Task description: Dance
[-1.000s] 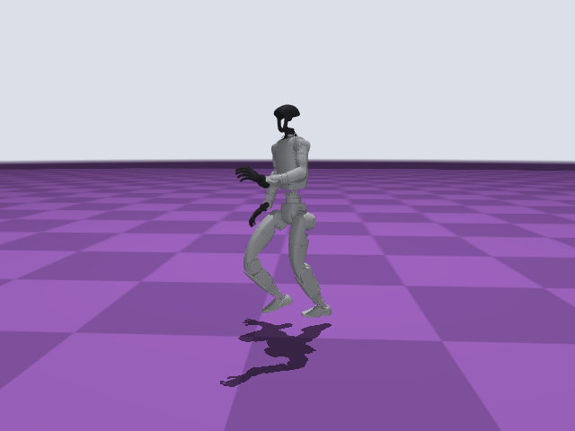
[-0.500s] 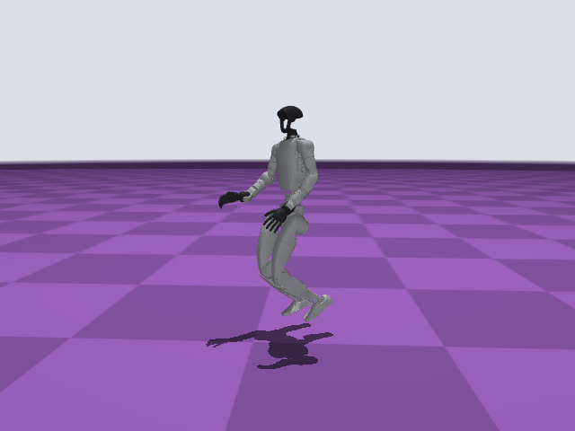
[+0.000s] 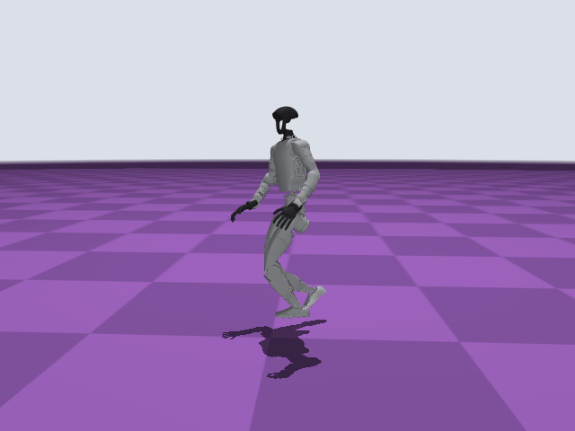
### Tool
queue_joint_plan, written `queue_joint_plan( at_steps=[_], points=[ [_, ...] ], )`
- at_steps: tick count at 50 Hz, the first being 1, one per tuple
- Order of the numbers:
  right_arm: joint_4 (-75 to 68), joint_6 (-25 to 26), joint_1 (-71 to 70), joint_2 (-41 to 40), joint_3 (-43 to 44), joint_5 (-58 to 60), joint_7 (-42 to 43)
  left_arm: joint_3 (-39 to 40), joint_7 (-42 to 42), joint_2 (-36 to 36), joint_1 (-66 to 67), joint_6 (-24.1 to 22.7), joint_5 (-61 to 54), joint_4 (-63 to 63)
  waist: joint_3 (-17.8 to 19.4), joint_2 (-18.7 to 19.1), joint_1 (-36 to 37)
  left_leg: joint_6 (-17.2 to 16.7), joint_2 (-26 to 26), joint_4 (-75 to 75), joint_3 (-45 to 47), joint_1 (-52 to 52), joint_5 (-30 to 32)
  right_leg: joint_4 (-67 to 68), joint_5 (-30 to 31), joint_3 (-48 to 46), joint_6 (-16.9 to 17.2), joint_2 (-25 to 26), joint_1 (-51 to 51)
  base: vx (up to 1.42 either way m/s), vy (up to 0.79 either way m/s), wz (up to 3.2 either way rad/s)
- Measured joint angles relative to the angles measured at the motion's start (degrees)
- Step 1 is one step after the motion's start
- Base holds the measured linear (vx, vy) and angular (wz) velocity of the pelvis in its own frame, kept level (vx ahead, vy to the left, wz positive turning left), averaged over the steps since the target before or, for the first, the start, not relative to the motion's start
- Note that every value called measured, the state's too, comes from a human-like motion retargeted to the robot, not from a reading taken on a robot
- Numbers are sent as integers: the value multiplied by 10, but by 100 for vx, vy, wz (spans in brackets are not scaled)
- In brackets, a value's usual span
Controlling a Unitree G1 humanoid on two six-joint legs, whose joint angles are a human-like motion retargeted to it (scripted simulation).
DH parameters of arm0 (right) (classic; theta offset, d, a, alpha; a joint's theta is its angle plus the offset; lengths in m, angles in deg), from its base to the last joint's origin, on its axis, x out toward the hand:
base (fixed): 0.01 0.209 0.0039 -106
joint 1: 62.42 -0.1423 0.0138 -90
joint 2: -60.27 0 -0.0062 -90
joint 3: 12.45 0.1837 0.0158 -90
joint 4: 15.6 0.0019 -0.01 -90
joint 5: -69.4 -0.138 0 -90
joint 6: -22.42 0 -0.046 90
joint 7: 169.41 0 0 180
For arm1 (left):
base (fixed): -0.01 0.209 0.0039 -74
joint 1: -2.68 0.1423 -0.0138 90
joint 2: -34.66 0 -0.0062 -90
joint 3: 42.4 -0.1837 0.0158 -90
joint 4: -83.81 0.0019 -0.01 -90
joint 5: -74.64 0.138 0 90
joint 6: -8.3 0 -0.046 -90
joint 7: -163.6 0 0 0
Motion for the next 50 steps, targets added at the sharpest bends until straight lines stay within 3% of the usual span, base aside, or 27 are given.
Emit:
queue_joint_plan(
  at_steps=[3,6,9,12,17,25,28,32,34,40,43,48,50],
  points=[
    [-39,9,24,13,13,20,15,5,37,-10,-29,4,20,-15,10,-28,-21,11,-33,-38,-5,47,-16,129,46,-6,8,-46,-63,27,3,22],
    [-68,17,46,20,37,19,31,8,66,-9,-63,10,27,-34,17,-33,-41,6,-41,-85,-18,104,-21,182,31,-8,-31,-83,-127,31,3,7],
    [-74,20,68,26,63,-1,38,10,78,2,-96,11,17,-58,17,-26,-62,-9,-35,-134,-34,163,-11,152,0,-10,-65,-98,-179,34,1,14],
    [-60,24,88,31,87,-27,40,3,80,16,-133,5,-4,-79,12,-10,-82,-27,-19,-171,-46,207,-3,67,-19,-15,-76,-88,-217,33,-3,24],
    [-18,37,92,36,115,-50,50,-25,74,33,-206,-5,-29,-94,3,24,-95,-38,9,-178,-66,233,-31,-88,-35,-5,-64,-26,-259,29,-6,5],
    [44,40,39,32,105,-75,57,-109,24,78,-268,8,-37,-3,13,27,-113,-14,5,-132,-61,273,-90,-27,-48,1,-72,-7,-286,25,-6,-17],
    [82,25,32,25,95,-104,43,-151,-23,94,-229,10,-24,44,6,59,-114,-36,50,-68,-52,267,-58,-27,-1,-20,-71,26,-268,26,-6,-39],
    [141,4,48,16,85,-138,12,-186,-92,104,-141,7,2,97,-25,86,-108,-79,115,20,-18,208,86,-72,109,-37,-56,42,-225,15,-5,-20],
    [163,-5,59,11,84,-145,-2,-185,-119,101,-100,6,9,116,-38,94,-99,-90,139,58,-8,161,126,-100,145,-43,-48,49,-199,7,-4,-24],
    [201,-28,76,10,92,-136,-27,-131,-155,79,-12,12,-4,142,-50,89,-58,-81,158,96,-4,41,120,-143,159,-55,-35,48,-99,3,-3,-42],
    [214,-32,75,16,97,-124,-30,-95,-149,62,11,14,-9,137,-47,78,-44,-71,142,99,-15,2,102,-152,126,-48,-42,45,-48,-1,-2,-43],
    [184,-28,57,17,90,-80,-28,-44,-100,28,-8,14,4,128,-17,71,-33,-50,142,182,-24,-46,46,-150,-48,-51,-96,57,2,-8,-3,-20],
    [145,-28,48,6,78,-64,-24,-33,-76,25,-37,13,17,131,-5,68,-37,-49,146,194,-22,-50,50,-155,-67,-54,-104,60,9,-15,-5,18]
  ],
)
